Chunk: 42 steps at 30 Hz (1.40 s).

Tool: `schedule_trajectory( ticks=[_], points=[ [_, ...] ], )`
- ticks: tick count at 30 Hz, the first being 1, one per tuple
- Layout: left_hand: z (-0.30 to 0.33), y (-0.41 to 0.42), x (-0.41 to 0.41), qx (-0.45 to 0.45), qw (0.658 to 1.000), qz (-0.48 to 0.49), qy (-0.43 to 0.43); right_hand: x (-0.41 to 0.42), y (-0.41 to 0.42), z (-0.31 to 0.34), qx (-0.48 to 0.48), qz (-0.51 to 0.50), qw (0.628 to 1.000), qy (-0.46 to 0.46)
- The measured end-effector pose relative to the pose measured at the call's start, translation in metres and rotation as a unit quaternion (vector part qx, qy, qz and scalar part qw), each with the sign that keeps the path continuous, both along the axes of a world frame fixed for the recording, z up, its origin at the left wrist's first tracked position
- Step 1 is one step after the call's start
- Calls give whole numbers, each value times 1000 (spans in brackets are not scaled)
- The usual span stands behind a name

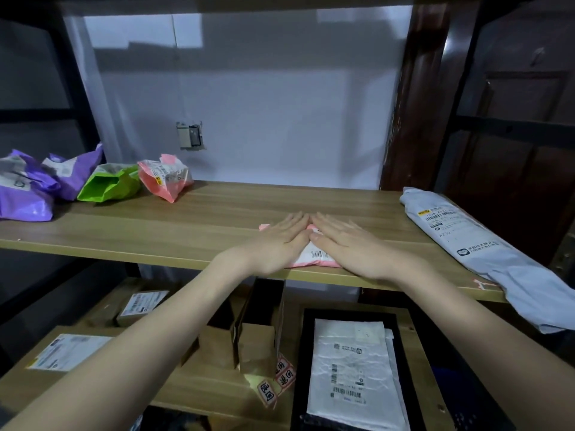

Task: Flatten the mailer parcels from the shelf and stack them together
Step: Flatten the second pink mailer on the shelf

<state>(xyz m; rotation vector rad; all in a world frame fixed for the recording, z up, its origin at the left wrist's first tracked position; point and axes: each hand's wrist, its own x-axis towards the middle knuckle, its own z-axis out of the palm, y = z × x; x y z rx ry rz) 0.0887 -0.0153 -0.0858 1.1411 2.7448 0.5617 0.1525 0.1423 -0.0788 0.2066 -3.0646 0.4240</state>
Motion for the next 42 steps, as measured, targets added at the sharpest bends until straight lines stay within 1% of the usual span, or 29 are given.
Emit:
schedule_trajectory(
  ticks=[5, 15, 24, 32, 35, 38, 39, 42],
  points=[
    [0, -1, -1, -12, 1000, -2, -21, -2, 0, 0, 5, 3, 1000, -15],
    [-2, 1, -1, -10, 1000, 7, -18, 1, -1, 1, 13, 3, 1000, -12],
    [0, 0, -1, -18, 999, 8, -32, 1, -2, 0, 12, 1, 1000, -12],
    [-2, -2, -1, -29, 999, 5, -17, 3, -2, 0, 5, -5, 1000, -12],
    [-2, -3, 4, -26, 1000, -4, 11, 3, -1, 2, -23, -4, 1000, 1],
    [-5, -7, 7, 70, 997, 32, 31, 9, -1, 8, -64, -5, 997, 30],
    [-5, -8, 9, 93, 993, 47, 52, 13, -1, 10, -68, -12, 997, 43],
    [-11, -13, 18, 106, 976, 129, 140, 28, 4, 19, -73, -41, 992, 95]
  ],
)
